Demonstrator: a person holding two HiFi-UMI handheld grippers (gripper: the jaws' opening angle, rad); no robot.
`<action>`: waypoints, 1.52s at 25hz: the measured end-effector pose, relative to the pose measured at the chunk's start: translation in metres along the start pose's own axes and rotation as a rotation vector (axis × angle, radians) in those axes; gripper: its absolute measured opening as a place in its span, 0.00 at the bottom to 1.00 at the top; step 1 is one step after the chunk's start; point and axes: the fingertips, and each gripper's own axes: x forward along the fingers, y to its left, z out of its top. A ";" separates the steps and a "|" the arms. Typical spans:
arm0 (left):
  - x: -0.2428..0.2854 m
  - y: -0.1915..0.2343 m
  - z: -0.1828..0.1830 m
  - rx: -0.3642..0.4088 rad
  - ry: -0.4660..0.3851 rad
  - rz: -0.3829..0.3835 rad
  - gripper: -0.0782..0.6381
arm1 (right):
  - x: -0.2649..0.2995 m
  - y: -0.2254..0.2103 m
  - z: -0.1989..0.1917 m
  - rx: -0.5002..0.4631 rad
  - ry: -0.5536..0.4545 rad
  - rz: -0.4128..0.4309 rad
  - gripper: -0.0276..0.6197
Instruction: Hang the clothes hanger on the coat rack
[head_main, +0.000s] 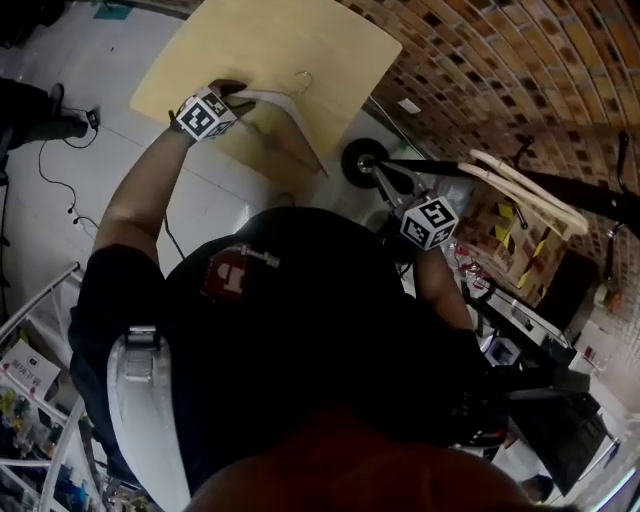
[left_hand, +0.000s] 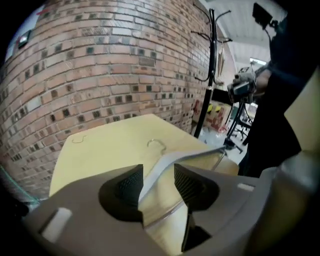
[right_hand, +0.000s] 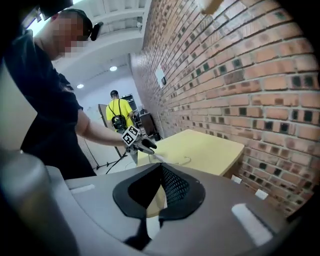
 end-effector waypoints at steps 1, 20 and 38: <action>0.001 0.009 -0.008 0.045 0.045 0.009 0.35 | 0.014 0.000 -0.004 0.023 0.011 0.011 0.06; 0.048 0.045 -0.082 0.305 0.381 -0.191 0.26 | 0.060 -0.002 -0.034 0.140 0.114 0.042 0.06; -0.009 -0.020 0.018 0.226 0.059 -0.049 0.25 | -0.016 -0.031 -0.025 0.122 0.028 -0.036 0.06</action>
